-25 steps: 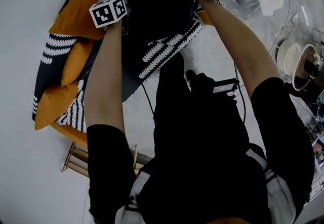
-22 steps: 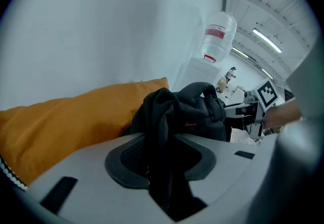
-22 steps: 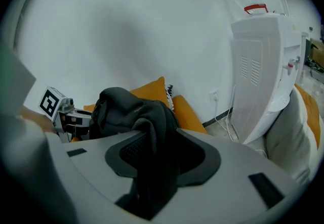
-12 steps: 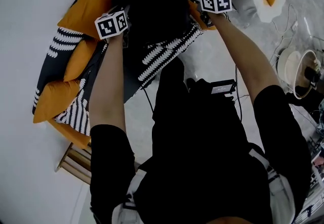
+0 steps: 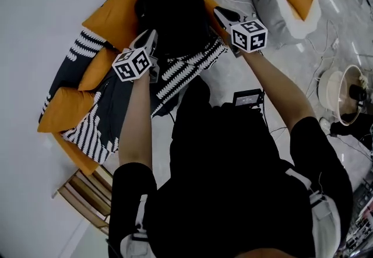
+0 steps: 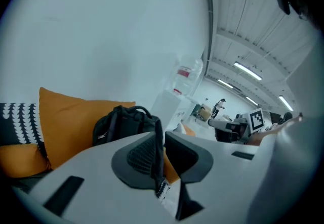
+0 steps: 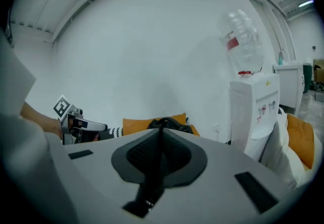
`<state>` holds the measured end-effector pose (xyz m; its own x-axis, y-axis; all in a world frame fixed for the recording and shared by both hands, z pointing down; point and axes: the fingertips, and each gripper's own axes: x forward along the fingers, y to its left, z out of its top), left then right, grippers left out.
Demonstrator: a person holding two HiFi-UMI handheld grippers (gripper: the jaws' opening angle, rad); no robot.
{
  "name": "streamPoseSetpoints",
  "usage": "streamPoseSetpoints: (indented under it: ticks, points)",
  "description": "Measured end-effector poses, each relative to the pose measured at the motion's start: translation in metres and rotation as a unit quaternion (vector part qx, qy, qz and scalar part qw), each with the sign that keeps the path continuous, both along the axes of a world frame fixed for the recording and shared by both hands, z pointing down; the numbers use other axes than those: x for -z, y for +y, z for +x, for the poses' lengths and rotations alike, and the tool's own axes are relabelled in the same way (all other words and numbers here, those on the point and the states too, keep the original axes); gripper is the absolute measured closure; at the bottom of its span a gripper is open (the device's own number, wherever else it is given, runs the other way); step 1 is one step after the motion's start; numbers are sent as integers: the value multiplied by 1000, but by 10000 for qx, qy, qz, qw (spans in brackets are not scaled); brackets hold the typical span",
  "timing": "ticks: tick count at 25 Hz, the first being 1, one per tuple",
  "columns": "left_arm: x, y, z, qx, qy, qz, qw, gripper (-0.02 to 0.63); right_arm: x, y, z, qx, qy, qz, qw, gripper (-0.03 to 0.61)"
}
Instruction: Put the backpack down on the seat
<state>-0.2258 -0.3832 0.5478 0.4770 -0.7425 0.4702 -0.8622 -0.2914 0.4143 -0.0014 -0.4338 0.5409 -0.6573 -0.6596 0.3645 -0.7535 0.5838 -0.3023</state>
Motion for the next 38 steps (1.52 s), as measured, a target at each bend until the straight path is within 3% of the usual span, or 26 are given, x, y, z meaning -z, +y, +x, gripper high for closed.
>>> streamPoseSetpoints:
  ticks: [6,13,17,22,29,33,38]
  points:
    - [75,80,43,-22,242,979,9949,563,72,67,30,-130,-215,658,9975,541]
    - [145,166,67,160,157,1871,9821,586,138,150,70,-105,-827,1192,9894,545]
    - [168,209,78,235,-94,2162,9760,589,150,191,78,15,-831,1397,9867,545]
    - [177,261,91,419,-428,2319,9709,591,154,243,86,171,-683,1536,9856,545]
    - [164,297,89,588,-794,2075,9732,591,155,278,84,189,-774,1427,9866,545]
    - [158,318,95,525,-1242,2055,9693,591,136,296,87,276,-548,1315,9894,545]
    - [150,340,91,447,-1215,1961,9720,591,121,325,80,371,-330,1238,9911,546]
